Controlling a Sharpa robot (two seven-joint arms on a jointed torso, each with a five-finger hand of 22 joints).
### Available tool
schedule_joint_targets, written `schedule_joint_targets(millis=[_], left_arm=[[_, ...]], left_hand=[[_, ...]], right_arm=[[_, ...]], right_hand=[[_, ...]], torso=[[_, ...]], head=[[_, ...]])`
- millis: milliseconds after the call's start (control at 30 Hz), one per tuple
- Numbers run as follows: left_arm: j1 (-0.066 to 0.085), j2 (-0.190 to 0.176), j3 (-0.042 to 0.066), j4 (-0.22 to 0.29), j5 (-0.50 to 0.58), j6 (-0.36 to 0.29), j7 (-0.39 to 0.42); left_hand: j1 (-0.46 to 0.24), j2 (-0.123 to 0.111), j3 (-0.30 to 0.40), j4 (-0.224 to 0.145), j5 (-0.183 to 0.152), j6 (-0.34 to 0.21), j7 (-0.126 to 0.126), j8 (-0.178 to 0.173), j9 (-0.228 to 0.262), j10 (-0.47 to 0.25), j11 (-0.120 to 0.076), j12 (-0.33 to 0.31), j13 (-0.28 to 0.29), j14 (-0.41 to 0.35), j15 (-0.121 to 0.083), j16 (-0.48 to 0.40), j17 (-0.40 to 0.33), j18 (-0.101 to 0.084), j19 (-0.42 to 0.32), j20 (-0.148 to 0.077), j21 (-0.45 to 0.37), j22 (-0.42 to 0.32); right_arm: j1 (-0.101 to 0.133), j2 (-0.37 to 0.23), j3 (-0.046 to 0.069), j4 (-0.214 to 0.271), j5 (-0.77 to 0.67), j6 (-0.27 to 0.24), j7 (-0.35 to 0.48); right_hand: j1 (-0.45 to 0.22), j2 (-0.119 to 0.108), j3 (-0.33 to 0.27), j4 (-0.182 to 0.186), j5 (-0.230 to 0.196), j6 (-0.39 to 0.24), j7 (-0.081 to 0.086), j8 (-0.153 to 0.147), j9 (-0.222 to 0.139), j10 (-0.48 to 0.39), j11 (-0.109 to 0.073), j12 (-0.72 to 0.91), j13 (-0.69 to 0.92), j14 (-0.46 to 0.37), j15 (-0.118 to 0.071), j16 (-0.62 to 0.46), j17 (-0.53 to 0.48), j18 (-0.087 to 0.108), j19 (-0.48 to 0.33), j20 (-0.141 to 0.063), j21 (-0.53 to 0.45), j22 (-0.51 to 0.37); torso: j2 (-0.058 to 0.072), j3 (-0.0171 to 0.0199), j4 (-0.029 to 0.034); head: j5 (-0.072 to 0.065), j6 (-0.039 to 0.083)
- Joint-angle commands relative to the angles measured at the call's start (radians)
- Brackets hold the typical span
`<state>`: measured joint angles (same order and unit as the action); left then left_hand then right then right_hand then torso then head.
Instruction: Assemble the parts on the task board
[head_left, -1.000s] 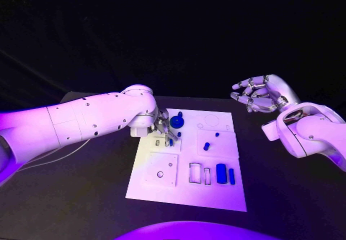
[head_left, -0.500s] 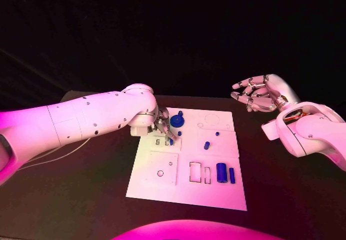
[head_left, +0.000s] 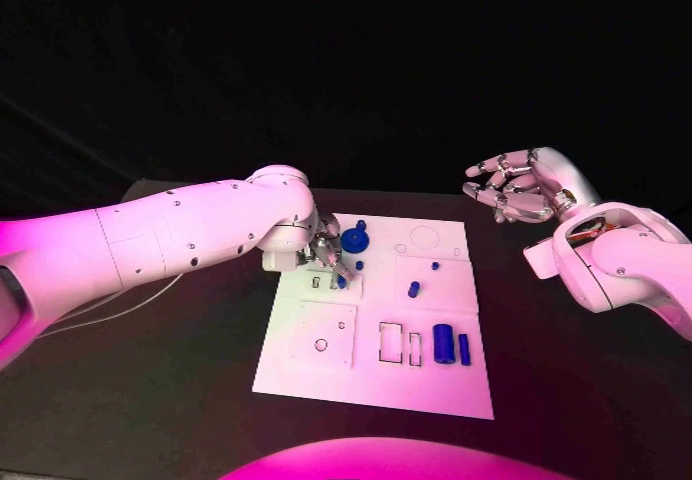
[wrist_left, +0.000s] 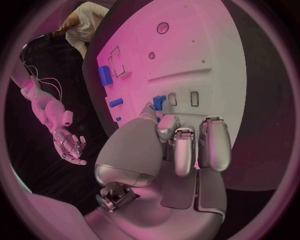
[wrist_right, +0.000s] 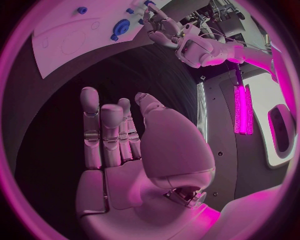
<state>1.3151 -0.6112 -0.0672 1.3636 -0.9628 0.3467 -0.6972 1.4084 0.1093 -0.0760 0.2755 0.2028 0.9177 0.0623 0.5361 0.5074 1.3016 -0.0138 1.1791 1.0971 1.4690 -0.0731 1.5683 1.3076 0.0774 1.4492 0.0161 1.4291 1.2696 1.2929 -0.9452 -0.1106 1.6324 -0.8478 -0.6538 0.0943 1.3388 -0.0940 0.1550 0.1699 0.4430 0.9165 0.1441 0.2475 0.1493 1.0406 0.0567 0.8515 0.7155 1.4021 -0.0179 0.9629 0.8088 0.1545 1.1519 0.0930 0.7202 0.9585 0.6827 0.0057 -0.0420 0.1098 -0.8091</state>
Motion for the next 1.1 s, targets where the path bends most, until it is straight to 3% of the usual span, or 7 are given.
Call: schedule_joint_targets(millis=[33,533,767,867,900,1033,1100], left_arm=[[0.0,0.003,0.0,0.0,0.021,0.029,-0.053],[0.0,0.006,0.0,-0.004,0.014,0.048,-0.054],[-0.001,0.008,0.0,-0.007,0.014,0.044,-0.053],[-0.001,0.007,0.0,-0.006,0.018,0.04,-0.051],[-0.001,0.007,0.0,-0.006,0.021,0.037,-0.051],[-0.002,0.003,0.0,-0.003,0.032,0.016,-0.047],[-0.003,-0.002,0.0,0.0,0.043,-0.006,-0.045]], left_hand=[[0.017,0.002,0.01,-0.001,0.005,-0.008,-0.001,-0.006,-0.001,-0.008,0.002,-0.005,-0.002,0.102,0.0,0.002,0.263,-0.019,0.002,0.007,0.005,0.0],[0.025,-0.007,0.029,0.004,0.005,-0.01,0.001,-0.015,-0.003,-0.007,0.003,-0.005,-0.002,0.102,0.002,0.002,0.263,-0.019,0.002,0.008,0.005,0.002],[0.126,-0.028,0.158,-0.041,0.015,-0.015,0.0,-0.037,-0.008,-0.018,0.001,-0.023,-0.012,0.102,-0.003,0.002,0.263,-0.018,0.0,0.003,0.005,0.001],[0.152,-0.066,0.251,-0.056,0.017,-0.015,0.007,-0.044,-0.007,-0.024,0.005,-0.04,-0.025,0.102,0.002,0.002,0.263,-0.017,-0.003,0.006,0.002,-0.005],[0.122,-0.115,0.373,-0.038,0.011,-0.005,0.02,-0.047,-0.002,-0.019,0.014,-0.05,-0.033,0.102,0.021,0.002,0.263,-0.016,-0.004,0.009,0.002,-0.004],[0.064,-0.217,0.583,-0.067,0.007,-0.002,0.017,-0.046,0.016,-0.011,0.007,-0.055,-0.04,0.102,0.019,0.002,0.263,-0.016,-0.006,0.015,0.002,-0.003],[0.034,-0.237,0.647,-0.087,0.006,0.005,0.017,-0.038,0.028,-0.008,0.011,-0.055,-0.04,0.102,0.011,0.002,0.263,-0.016,-0.006,0.018,0.002,-0.002]], right_arm=[[-0.001,0.002,0.0,0.0,-0.008,0.004,-0.003],[-0.002,0.002,0.0,0.0,-0.008,0.005,-0.001],[-0.003,0.004,0.0,-0.001,-0.006,0.005,0.002],[-0.003,0.004,0.0,-0.002,-0.006,0.005,0.002],[-0.003,0.004,0.0,-0.002,-0.005,0.005,0.003],[-0.004,0.005,0.0,-0.002,-0.005,0.006,0.003],[-0.004,0.005,0.0,-0.003,-0.004,0.008,0.002]], right_hand=[[0.001,-0.011,0.006,0.001,0.005,-0.005,0.0,0.006,0.001,-0.008,0.0,-0.006,-0.002,-0.003,0.0,-0.005,0.0,0.015,-0.003,-0.002,-0.006,-0.001],[0.001,-0.011,0.006,0.002,0.007,-0.005,0.001,0.006,0.001,-0.007,0.0,-0.006,-0.002,-0.002,0.0,-0.006,0.0,0.015,-0.002,-0.002,-0.007,-0.002],[0.0,-0.011,0.007,0.003,0.009,-0.006,0.001,0.007,0.001,-0.007,0.0,-0.006,-0.003,-0.002,0.0,-0.009,-0.002,0.016,-0.004,-0.002,-0.013,-0.006],[0.0,-0.011,0.007,0.003,0.009,-0.006,0.001,0.007,0.001,-0.007,0.0,-0.006,-0.003,-0.002,0.0,-0.009,-0.002,0.016,-0.004,-0.002,-0.013,-0.006],[0.0,-0.011,0.007,0.003,0.009,-0.006,0.001,0.007,0.001,-0.007,0.0,-0.006,-0.003,-0.002,0.0,-0.009,-0.002,0.016,-0.004,-0.002,-0.013,-0.006],[-0.001,-0.01,0.007,0.003,0.01,-0.005,0.001,0.008,0.001,-0.007,0.0,-0.005,-0.004,-0.001,0.0,-0.007,0.001,0.016,-0.003,-0.002,-0.012,-0.005],[-0.003,-0.009,0.008,0.006,0.013,0.001,-0.001,0.013,0.003,-0.004,-0.001,-0.003,-0.005,0.002,0.0,-0.006,0.006,0.015,0.0,-0.002,-0.012,-0.004]], torso=[[0.0,0.0001,-0.0001],[-0.001,-0.0001,-0.0006],[-0.001,-0.0001,-0.0007],[-0.001,-0.0003,0.0001],[-0.001,-0.0004,0.0003],[-0.001,-0.0001,0.0013],[0.0,-0.0001,0.001]], head=[[0.002,-0.002],[0.001,-0.004],[0.001,-0.004],[0.001,-0.004],[0.0,-0.003],[0.001,-0.002],[0.001,-0.004]])
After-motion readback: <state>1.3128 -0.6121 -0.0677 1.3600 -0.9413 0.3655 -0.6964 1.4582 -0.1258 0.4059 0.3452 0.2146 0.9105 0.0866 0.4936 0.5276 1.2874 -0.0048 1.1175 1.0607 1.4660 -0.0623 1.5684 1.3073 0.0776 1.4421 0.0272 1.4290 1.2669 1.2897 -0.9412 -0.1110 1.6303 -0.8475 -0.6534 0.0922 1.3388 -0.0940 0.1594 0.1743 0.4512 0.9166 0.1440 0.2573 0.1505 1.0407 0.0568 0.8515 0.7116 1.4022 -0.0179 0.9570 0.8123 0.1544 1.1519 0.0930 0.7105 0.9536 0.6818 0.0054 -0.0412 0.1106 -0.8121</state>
